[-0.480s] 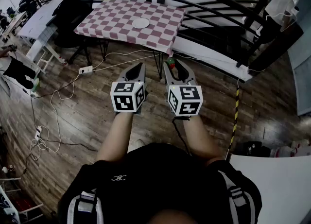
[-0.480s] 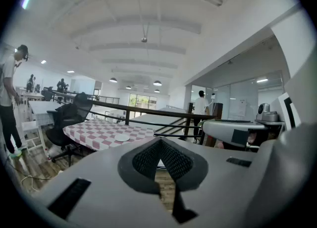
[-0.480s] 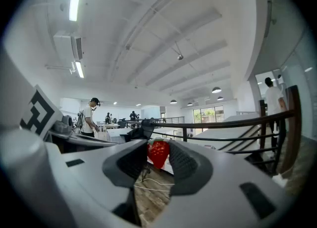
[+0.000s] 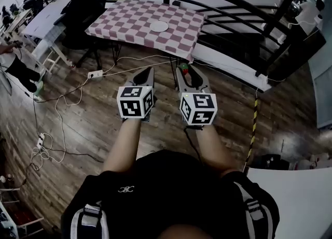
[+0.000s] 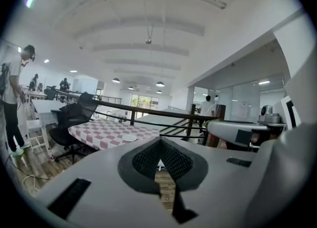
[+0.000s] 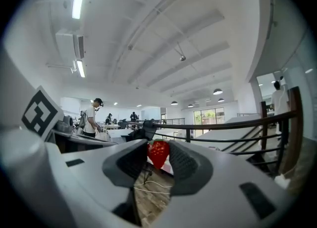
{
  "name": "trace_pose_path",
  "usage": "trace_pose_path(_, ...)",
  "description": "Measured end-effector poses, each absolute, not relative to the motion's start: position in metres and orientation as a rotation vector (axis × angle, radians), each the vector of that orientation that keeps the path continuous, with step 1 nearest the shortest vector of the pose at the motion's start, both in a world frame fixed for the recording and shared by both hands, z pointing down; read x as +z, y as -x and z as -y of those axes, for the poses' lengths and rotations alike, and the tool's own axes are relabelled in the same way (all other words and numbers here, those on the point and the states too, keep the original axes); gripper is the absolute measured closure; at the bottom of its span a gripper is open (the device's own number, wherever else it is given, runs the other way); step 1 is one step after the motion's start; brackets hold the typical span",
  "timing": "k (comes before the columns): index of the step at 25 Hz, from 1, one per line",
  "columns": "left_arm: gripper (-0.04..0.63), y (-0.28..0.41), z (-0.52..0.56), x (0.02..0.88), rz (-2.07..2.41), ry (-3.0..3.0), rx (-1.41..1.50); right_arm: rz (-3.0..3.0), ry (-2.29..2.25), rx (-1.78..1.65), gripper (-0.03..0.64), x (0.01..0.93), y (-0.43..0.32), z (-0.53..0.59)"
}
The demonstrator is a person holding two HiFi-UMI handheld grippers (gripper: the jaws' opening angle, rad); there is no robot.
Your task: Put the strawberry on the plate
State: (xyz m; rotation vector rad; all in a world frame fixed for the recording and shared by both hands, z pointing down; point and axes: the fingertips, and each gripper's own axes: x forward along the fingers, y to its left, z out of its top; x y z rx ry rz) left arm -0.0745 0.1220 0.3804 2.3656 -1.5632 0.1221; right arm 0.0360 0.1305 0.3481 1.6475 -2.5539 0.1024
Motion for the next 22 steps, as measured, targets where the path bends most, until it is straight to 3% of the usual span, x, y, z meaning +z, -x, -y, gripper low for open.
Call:
trace_pose_path(15,0.597,0.119,-0.101,0.412,1.465,-2.405,0.161,2.630,-1.661,0.183,0.471,0.363,0.020,-0.111)
trace_pose_path(22,0.597,0.117,-0.032,0.422,1.482,-2.398,0.195,2.668,-1.612,0.168,0.471,0.371,0.016,-0.038)
